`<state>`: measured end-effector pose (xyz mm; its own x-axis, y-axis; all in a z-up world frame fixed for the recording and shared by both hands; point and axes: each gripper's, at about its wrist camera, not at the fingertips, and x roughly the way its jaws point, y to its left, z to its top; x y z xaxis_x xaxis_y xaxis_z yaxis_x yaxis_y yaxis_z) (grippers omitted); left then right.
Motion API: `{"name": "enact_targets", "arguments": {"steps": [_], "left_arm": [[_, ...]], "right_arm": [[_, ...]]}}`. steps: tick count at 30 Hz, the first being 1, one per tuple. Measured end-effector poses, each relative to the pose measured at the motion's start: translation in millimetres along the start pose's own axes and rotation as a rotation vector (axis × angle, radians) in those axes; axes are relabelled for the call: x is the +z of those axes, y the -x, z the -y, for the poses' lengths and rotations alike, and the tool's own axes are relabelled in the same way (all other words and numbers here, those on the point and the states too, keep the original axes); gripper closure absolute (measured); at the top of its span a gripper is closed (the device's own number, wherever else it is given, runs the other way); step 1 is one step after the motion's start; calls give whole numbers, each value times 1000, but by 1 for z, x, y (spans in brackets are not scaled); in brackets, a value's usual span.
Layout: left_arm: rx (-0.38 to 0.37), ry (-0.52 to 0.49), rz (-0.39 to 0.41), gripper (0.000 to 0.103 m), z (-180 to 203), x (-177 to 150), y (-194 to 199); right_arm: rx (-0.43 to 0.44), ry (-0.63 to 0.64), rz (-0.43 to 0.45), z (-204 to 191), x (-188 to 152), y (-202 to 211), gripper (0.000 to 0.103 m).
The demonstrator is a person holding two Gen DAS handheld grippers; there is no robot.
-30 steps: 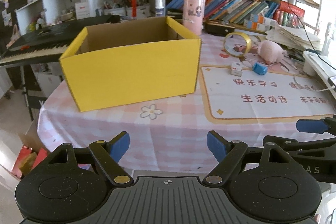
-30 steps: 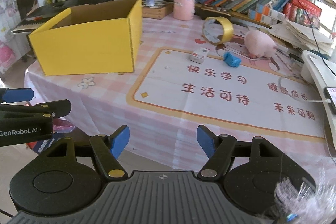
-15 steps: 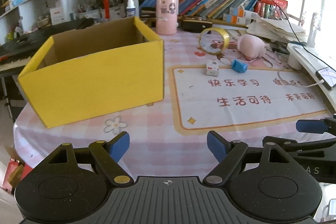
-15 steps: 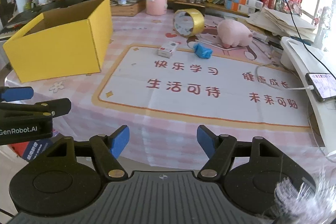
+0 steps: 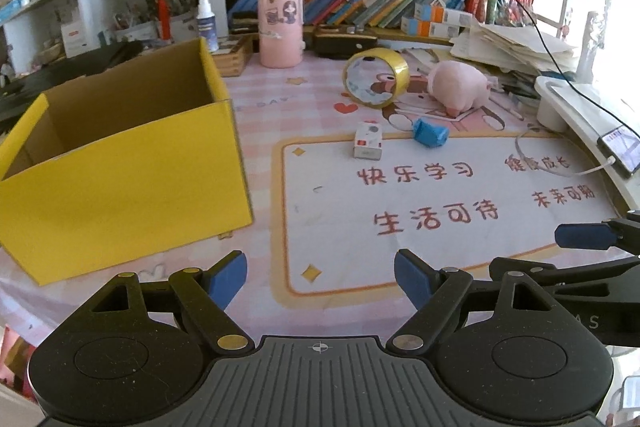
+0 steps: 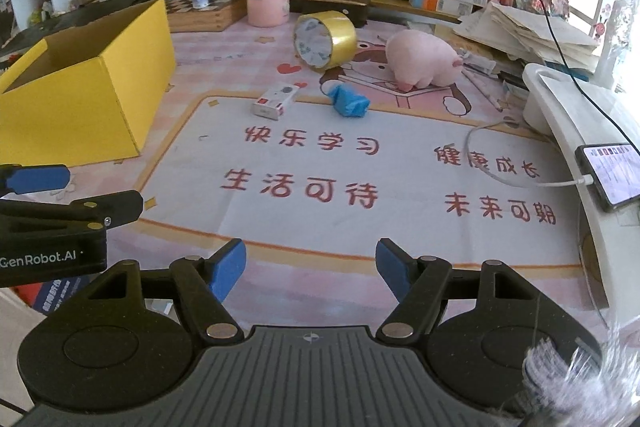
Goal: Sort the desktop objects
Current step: 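Lift both tools out of the box and return to the table objects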
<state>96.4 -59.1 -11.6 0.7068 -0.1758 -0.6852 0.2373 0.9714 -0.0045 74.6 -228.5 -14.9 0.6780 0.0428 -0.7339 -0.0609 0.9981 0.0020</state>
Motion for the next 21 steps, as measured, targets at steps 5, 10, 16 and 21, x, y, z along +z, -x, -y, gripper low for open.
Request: {"name": "enact_targets", "arguments": {"steps": [5,10,16,21], "left_arm": [[-9,-6,-13,20,13,10,-15],[-16,-2,-21,20,25,21,-31],[-9,6,-19,20,38,35,-46],[8,26,-16,20,46,45,-56]], "right_arm": [[-4,-10,-17,18,8,-12,33],[-8,-15,-24,36,18,-23,33],[-6,-9,-23,57,31,-35,33],[4,0,-21,72,43,-45,33]]}}
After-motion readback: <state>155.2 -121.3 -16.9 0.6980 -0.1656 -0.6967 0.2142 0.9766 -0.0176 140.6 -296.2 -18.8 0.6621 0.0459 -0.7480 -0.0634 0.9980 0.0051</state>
